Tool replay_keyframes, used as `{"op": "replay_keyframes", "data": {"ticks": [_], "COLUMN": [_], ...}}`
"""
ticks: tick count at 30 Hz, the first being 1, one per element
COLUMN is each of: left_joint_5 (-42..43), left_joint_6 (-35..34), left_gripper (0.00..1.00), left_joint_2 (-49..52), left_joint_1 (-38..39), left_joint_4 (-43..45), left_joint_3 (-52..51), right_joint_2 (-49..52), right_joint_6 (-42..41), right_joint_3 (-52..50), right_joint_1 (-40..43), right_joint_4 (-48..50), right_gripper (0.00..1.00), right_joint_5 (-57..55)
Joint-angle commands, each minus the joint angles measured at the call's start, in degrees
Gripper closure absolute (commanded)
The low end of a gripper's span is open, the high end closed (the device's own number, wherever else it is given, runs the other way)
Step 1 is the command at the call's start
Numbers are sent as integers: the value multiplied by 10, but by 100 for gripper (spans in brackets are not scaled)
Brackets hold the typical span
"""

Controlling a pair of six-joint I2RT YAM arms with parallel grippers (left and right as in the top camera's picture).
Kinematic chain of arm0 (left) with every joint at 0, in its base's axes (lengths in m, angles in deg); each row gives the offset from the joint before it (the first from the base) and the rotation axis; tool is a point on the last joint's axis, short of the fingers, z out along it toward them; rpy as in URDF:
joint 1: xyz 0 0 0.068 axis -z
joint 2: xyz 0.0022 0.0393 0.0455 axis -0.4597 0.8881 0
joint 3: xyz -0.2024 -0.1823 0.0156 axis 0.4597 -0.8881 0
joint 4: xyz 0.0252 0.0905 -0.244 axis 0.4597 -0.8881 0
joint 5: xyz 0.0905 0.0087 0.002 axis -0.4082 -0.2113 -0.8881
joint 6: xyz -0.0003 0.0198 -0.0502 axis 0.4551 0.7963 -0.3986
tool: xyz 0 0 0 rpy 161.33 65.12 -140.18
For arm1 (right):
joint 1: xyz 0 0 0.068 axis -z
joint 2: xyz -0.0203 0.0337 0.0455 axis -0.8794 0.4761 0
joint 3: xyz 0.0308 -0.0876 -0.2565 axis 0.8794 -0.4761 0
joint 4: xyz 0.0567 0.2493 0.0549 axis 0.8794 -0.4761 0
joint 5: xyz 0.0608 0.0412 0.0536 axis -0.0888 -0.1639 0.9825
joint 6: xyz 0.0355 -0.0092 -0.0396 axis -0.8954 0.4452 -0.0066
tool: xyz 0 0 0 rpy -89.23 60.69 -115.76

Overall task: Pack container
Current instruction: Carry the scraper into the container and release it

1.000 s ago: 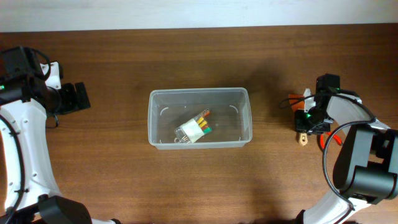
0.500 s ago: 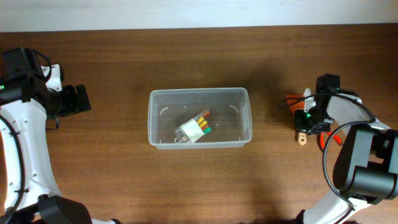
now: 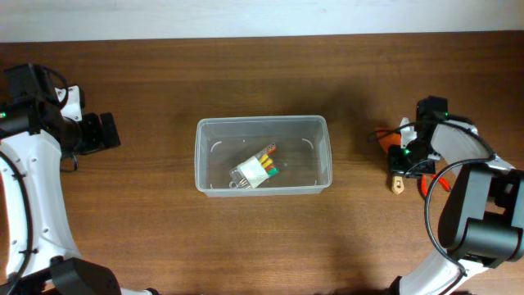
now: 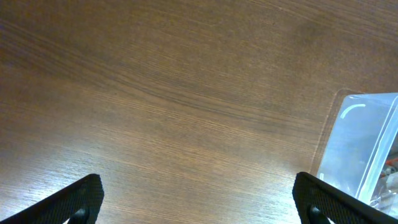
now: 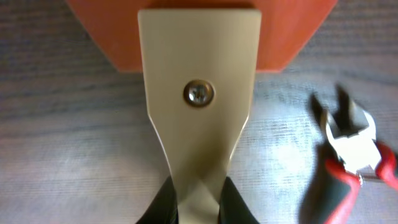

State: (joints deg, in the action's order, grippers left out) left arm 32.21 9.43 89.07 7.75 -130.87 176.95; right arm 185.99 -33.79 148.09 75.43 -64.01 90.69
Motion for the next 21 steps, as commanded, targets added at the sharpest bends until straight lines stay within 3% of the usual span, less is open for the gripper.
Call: {"op": "replay_keyframes", "data": {"ticks": [1,6,12,17,21], "left_joint_5": [-2,-2,-2,-2,-2], "left_joint_6": [5,5,5,5,5], "left_gripper": [1,1,1,1,1], "left_joint_2": [1,1,1,1,1], "left_joint_1": [2,2,2,2,2], "left_joint_4": [0,1,2,2,2], "left_joint_3": [1,1,1,1,1], "right_joint_2": [-14,-45,-70,-71,-59], "right_joint_6": [-7,-2,142,313,386], "right_joint_3": [93,246,405,421,399], "right_joint_1": [-5,-30,-155,-300,-395], "right_joint_4": [-47,-152,-257,-283,-274], "right_gripper": [96,96,96,96,96], "right_joint_5": [8,8,23,22,16]}}
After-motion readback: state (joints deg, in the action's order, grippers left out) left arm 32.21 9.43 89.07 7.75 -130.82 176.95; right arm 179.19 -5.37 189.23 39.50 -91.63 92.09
